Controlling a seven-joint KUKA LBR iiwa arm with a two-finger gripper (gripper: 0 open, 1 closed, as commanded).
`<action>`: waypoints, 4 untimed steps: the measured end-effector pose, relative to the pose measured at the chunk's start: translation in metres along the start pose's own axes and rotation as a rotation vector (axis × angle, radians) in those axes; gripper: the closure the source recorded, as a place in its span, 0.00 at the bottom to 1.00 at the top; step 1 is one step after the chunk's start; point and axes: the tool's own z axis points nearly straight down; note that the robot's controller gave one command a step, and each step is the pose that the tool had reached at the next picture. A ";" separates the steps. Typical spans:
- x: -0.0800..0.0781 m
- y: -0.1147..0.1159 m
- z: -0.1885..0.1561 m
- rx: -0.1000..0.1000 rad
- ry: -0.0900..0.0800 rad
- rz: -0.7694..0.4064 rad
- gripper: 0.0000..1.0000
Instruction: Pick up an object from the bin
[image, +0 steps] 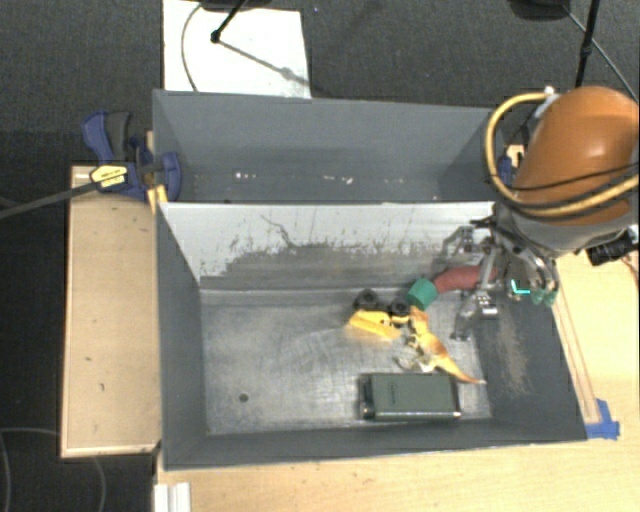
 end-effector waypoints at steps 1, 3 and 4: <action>-0.001 0.000 -0.002 0.000 -0.004 0.000 0.00; -0.013 0.002 0.081 0.002 -0.012 -0.094 0.00; -0.019 0.047 0.144 0.003 -0.024 -0.219 1.00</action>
Offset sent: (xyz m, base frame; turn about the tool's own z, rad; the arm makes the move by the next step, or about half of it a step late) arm 0.0240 -0.0206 -0.0360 -0.0435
